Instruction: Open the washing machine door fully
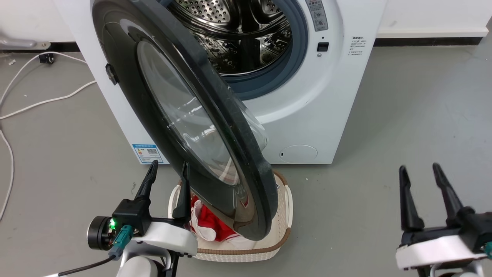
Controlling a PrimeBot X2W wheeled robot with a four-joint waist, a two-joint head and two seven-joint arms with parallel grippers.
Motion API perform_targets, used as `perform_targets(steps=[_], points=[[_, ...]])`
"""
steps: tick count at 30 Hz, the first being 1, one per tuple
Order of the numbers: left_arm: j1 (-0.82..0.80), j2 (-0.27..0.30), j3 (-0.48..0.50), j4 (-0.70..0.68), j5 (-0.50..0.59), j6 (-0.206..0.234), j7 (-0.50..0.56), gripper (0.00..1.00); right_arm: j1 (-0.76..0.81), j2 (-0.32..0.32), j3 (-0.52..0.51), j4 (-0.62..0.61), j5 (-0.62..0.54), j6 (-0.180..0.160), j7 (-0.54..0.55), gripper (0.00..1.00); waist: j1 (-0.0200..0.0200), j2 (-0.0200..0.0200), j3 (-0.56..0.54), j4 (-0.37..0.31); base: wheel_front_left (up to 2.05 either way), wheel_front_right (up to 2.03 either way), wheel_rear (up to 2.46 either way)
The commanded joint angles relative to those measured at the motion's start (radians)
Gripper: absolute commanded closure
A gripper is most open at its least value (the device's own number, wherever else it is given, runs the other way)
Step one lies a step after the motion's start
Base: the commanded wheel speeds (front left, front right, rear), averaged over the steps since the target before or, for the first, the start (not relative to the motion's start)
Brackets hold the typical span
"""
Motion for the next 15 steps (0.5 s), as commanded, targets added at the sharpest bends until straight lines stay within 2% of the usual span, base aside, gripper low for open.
perform_targets(steps=[1, 3, 15], points=[[0.003, -0.001, -0.002, 0.000, -0.001, 0.005, -0.002, 0.00, 0.028, 0.012, 0.003, -0.014, -0.035, -0.001, 0.005, 0.00, 0.0001, -0.0001, 0.000, 0.003, 0.00, 0.00, 0.00], [0.002, -0.001, -0.004, 0.000, 0.001, 0.007, -0.002, 0.00, 0.050, 0.020, 0.010, -0.018, -0.064, -0.001, 0.009, 0.00, 0.0001, -0.0001, -0.001, 0.005, 0.00, 0.00, 0.00], [-0.004, -0.001, -0.001, -0.003, 0.016, 0.004, -0.002, 0.00, 0.045, 0.034, 0.024, 0.014, -0.044, -0.001, 0.001, 0.00, 0.0001, -0.0001, 0.004, 0.007, 0.00, 0.00, 0.00]])
